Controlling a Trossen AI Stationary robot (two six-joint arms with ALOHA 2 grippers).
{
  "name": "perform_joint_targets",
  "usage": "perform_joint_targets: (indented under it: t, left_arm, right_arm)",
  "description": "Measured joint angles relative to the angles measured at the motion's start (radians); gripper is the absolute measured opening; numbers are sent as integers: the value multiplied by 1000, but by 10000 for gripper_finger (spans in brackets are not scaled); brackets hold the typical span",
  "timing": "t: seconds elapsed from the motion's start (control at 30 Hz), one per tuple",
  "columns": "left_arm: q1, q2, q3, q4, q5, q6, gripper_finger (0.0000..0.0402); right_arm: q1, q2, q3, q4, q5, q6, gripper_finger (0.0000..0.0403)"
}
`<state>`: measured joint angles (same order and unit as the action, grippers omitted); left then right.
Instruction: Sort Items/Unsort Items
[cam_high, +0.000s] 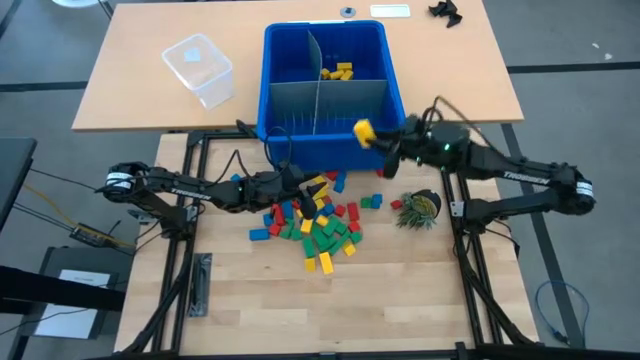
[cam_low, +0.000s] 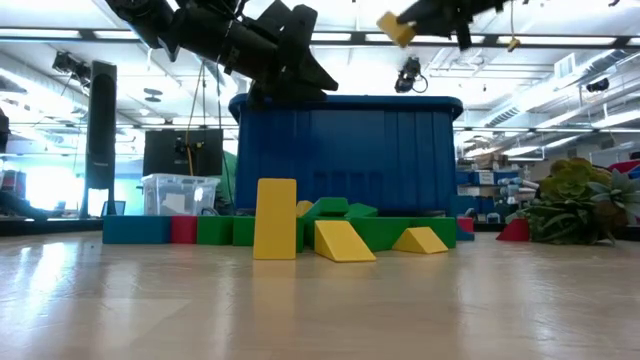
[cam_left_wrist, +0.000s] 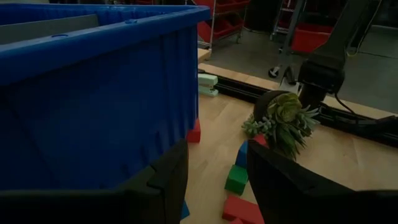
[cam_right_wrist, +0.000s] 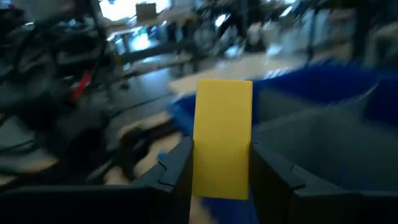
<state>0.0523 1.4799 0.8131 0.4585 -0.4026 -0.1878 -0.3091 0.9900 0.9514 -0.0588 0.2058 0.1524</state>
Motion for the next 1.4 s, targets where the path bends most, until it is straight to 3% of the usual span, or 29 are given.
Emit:
perform_joint_targets:
  t: [0.13,0.3,0.67,0.9,1.1,1.4]
  left_arm:
    - [0,0,0,0,0,0,168]
    - [0,0,0,0,0,0,168]
    - [0,0,0,0,0,0,168]
    - [0,0,0,0,0,0,168]
    - [0,0,0,0,0,0,168]
    - [0,0,0,0,0,0,168]
  right_arm:
    - [-115,76,131,-14,70,-177,123]
    - [-300,230,296,-22,75,-371,123]
    - [-604,697,658,-207,-125,-380,123]
    - [-662,897,900,-369,-210,-301,123]
    - [-666,935,956,-355,-222,-311,127]
    - [-653,896,955,-396,-197,-351,224]
